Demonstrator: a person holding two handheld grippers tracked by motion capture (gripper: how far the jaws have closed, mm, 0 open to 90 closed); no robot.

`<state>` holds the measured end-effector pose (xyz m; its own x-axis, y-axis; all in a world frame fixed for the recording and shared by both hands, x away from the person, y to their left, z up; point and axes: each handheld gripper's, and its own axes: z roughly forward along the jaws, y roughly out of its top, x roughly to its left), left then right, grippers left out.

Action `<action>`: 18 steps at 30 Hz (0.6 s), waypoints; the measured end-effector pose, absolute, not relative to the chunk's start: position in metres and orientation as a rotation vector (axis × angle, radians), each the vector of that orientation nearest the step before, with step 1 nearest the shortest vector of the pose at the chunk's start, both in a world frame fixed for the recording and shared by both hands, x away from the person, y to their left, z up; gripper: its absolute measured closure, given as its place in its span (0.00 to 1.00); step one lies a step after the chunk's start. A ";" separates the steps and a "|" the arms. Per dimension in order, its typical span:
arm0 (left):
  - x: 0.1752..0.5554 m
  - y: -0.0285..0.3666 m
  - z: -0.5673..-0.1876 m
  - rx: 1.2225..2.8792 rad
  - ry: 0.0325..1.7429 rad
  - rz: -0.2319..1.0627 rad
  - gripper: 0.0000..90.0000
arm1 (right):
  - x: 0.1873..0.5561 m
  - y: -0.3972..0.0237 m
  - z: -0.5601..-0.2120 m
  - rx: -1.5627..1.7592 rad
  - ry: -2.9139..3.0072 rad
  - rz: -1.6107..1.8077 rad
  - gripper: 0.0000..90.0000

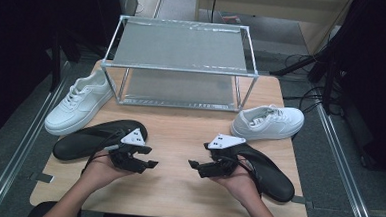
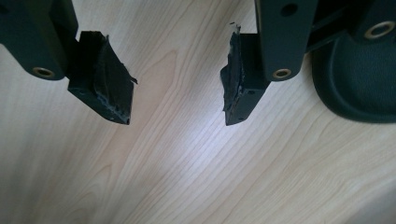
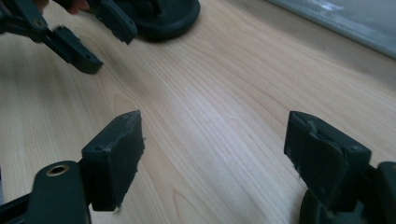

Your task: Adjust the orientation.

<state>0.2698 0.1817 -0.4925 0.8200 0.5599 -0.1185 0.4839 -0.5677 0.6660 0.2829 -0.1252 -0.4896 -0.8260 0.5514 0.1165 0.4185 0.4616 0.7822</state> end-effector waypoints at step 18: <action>0.274 0.195 -0.489 2.277 0.754 0.099 0.43 | 0.285 -0.130 -0.487 0.838 2.558 1.323 0.42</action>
